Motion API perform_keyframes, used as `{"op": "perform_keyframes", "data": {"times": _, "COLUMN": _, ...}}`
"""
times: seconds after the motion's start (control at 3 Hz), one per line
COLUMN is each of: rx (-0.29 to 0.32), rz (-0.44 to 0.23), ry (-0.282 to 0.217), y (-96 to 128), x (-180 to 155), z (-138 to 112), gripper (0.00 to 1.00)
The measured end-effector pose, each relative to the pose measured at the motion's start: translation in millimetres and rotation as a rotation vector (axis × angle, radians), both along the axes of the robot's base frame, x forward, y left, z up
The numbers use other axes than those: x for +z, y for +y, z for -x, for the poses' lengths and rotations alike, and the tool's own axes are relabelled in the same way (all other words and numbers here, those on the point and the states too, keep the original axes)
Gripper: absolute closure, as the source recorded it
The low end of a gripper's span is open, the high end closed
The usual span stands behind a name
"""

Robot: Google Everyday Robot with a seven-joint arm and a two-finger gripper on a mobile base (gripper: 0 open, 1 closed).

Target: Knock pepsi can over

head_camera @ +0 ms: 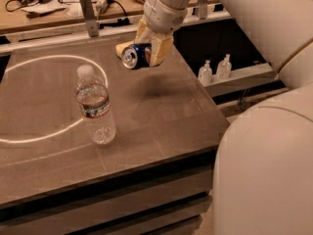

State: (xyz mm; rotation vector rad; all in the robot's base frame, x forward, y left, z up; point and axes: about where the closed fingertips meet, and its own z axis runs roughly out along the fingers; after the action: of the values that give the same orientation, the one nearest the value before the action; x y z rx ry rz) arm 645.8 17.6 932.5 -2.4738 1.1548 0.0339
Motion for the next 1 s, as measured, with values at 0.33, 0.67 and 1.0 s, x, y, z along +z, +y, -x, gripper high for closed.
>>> {"op": "perform_keyframes", "data": {"times": 0.33, "rx": 0.102, "rz": 0.046, "ry": -0.031, "y": -3.7, "x": -2.1, "z": 7.2, "gripper": 1.0}}
{"op": "perform_keyframes", "data": {"times": 0.67, "rx": 0.161, "rz": 0.071, "ry": -0.051, "y": -3.2, "x": -4.4, "z": 10.7, "gripper": 1.0}}
{"op": "perform_keyframes", "data": {"times": 1.0, "rx": 0.231, "rz": 0.146, "ry": -0.089, "y": -2.5, "x": -15.4, "z": 13.8, "gripper": 1.0}}
